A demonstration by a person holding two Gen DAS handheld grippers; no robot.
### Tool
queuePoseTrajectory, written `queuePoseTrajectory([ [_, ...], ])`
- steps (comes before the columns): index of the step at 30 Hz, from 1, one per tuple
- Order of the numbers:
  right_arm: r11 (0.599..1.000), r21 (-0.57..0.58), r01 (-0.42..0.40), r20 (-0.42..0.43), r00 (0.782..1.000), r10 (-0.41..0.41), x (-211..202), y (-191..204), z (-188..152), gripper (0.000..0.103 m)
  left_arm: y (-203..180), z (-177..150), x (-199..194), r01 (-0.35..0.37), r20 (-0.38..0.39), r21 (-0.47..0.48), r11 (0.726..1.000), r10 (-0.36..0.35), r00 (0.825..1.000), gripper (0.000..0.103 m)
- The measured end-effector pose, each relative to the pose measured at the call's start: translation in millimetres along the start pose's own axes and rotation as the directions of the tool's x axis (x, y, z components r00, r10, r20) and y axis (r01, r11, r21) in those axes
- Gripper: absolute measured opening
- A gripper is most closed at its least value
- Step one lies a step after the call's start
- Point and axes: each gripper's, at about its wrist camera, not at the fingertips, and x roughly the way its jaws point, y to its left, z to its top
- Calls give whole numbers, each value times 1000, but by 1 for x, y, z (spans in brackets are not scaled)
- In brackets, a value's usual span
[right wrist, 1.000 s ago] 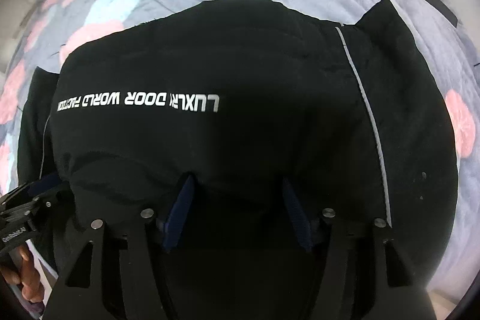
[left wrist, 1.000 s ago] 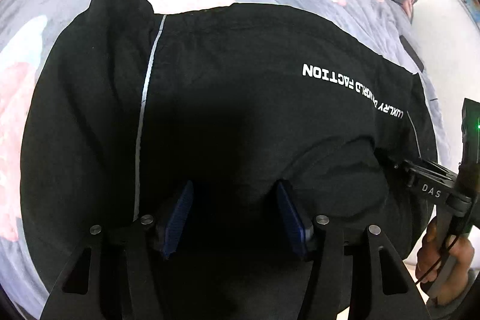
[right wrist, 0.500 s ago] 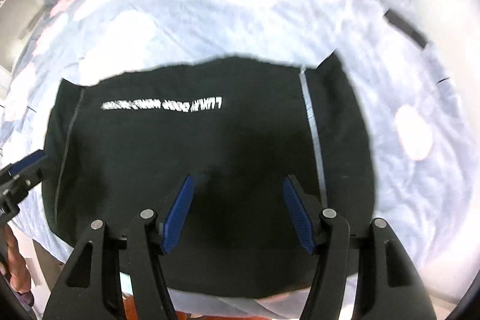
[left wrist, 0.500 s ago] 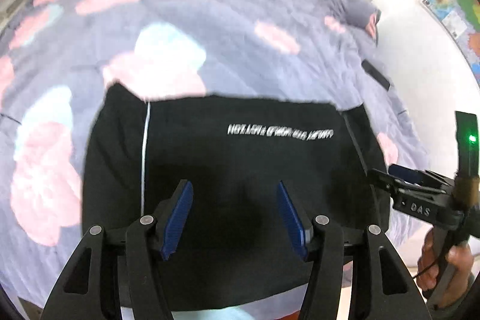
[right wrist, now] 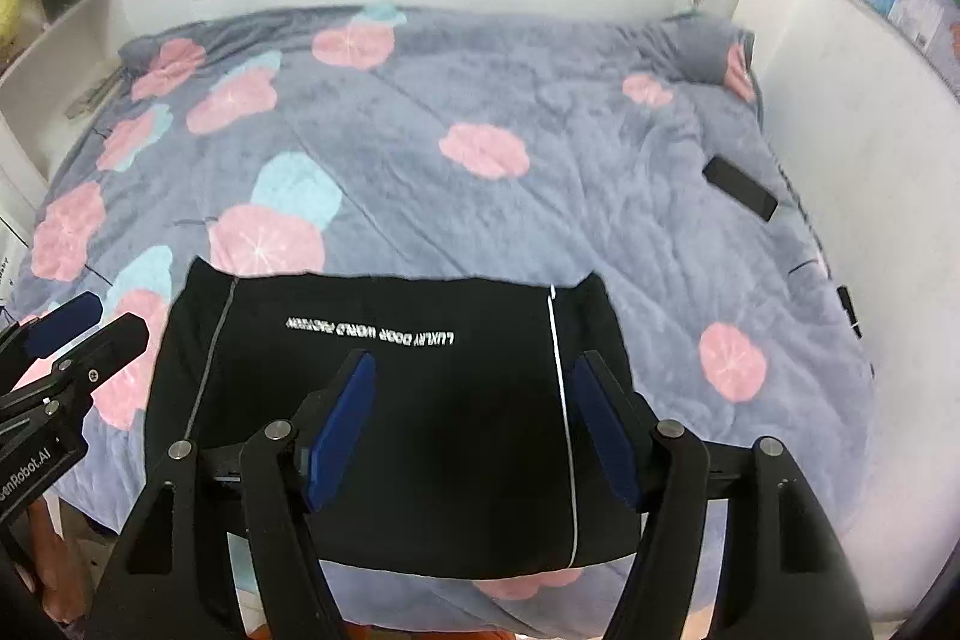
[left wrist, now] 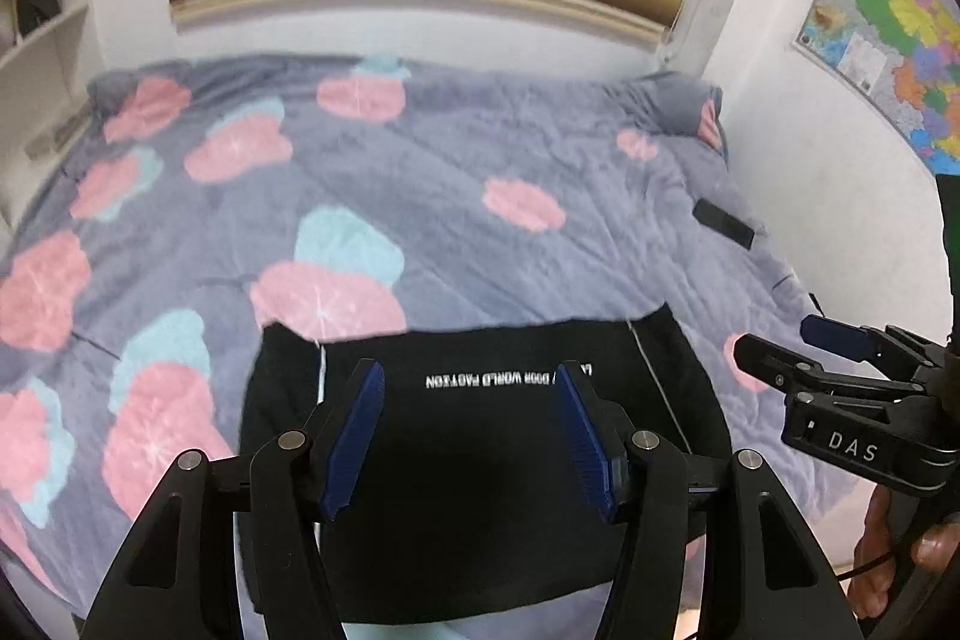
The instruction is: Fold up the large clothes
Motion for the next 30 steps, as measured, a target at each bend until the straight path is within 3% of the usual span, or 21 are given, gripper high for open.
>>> queuePoseTrajectory([
  [4, 1000, 0, 4, 43, 999, -4, -23, 0, 4, 78, -12, 6, -19, -43, 49, 14, 999, 43, 998, 72],
  [12, 1000, 11, -8, 76, 997, 8, -45, -9, 3, 80, -40, 9, -32, -97, 41, 30, 995, 96, 995, 74],
  [30, 999, 14, -50, -10, 999, 51, -18, -37, -21, 80, -72, -21, -12, -136, -49, -19, 991, 135, 990, 75],
])
